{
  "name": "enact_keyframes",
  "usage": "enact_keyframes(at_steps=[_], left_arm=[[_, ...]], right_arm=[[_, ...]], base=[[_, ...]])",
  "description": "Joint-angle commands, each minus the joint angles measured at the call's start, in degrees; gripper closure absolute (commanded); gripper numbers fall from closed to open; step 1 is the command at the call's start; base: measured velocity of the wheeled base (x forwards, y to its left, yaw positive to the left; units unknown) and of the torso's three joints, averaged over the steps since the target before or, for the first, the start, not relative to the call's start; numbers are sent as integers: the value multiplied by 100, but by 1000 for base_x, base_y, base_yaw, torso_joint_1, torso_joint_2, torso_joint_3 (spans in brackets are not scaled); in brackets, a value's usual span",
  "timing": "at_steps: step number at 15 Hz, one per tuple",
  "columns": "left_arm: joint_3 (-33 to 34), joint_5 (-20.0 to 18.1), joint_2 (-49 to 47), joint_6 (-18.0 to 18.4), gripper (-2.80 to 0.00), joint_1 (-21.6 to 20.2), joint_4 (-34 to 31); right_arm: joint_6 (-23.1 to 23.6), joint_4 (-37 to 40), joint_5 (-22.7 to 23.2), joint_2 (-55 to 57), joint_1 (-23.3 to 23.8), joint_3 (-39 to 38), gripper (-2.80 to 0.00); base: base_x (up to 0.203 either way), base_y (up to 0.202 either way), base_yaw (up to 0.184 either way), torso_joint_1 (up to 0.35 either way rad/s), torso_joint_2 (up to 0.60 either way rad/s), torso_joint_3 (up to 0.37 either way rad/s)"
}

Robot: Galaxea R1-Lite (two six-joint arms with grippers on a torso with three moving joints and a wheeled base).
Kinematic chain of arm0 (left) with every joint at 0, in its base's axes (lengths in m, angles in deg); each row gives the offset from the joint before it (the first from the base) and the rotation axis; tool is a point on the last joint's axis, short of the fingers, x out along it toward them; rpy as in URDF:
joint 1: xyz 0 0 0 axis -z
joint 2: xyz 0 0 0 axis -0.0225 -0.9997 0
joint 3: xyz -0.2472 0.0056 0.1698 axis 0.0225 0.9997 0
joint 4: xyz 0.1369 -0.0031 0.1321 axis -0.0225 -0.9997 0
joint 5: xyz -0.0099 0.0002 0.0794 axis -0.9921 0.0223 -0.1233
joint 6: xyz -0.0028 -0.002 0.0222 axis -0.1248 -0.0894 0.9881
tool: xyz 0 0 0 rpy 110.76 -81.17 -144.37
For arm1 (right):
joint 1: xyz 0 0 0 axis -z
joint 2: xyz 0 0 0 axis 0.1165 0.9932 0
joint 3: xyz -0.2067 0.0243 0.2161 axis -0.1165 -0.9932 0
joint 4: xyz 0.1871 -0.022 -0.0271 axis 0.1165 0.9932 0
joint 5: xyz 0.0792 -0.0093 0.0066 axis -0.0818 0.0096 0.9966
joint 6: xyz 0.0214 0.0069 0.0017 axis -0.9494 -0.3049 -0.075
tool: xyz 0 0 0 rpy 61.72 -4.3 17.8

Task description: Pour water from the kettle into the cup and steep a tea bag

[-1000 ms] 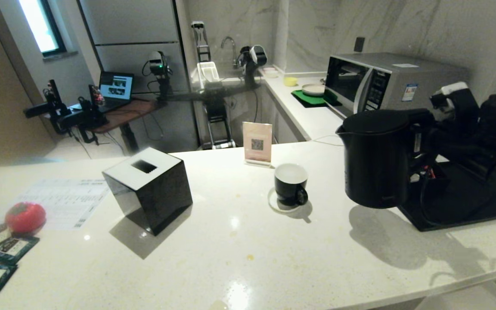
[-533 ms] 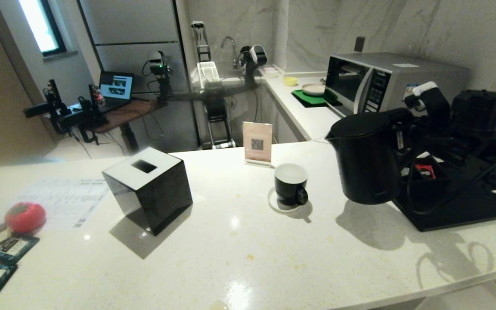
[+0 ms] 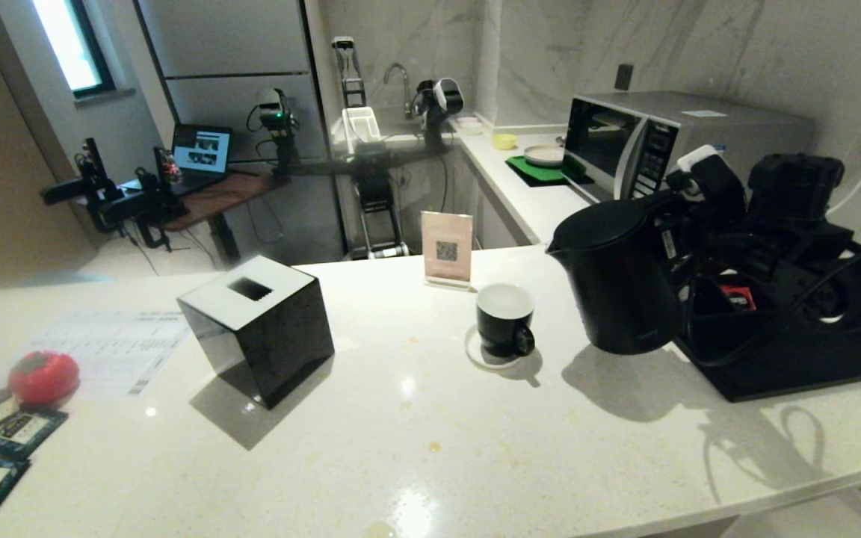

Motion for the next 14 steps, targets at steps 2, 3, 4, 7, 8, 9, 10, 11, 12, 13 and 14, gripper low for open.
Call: enact_keyframes(at_steps=[2,3,4,7,8,9,10,11,12,13,14], left_arm=[[0,2,-8,-2,0,2,2],[0,2,-8,-2,0,2,2],[0,2,-8,-2,0,2,2],[0,2,-8,-2,0,2,2],[0,2,-8,-2,0,2,2],[0,2,-8,-2,0,2,2],[0,2,-8,-2,0,2,2],[0,2,-8,-2,0,2,2],[0,2,-8,-2,0,2,2],[0,2,-8,-2,0,2,2],[0,2,-8,-2,0,2,2]], right_arm=[[210,-17,-80,215,-163,323,0],[238,-10,-82,271,-183,418,0],[340,-2,-92,306,-229,479,0],[530,0,-136,374,-328,587,0],[620,-8,-136,419,-344,646,0],[663,-8,-136,429,-353,677,0],[719,-1,-136,458,-370,720,0],[745,-9,-136,464,-380,735,0],[807,-9,-136,473,-380,735,0],[877,-18,-127,473,-380,726,0],[938,-33,-127,473,-380,726,0]], base=[[0,0,0,0,0,0],[0,0,0,0,0,0],[0,0,0,0,0,0],[0,0,0,0,0,0],[0,0,0,0,0,0],[0,0,0,0,0,0],[0,0,0,0,0,0],[0,0,0,0,0,0],[0,0,0,0,0,0],[0,0,0,0,0,0],[0,0,0,0,0,0]])
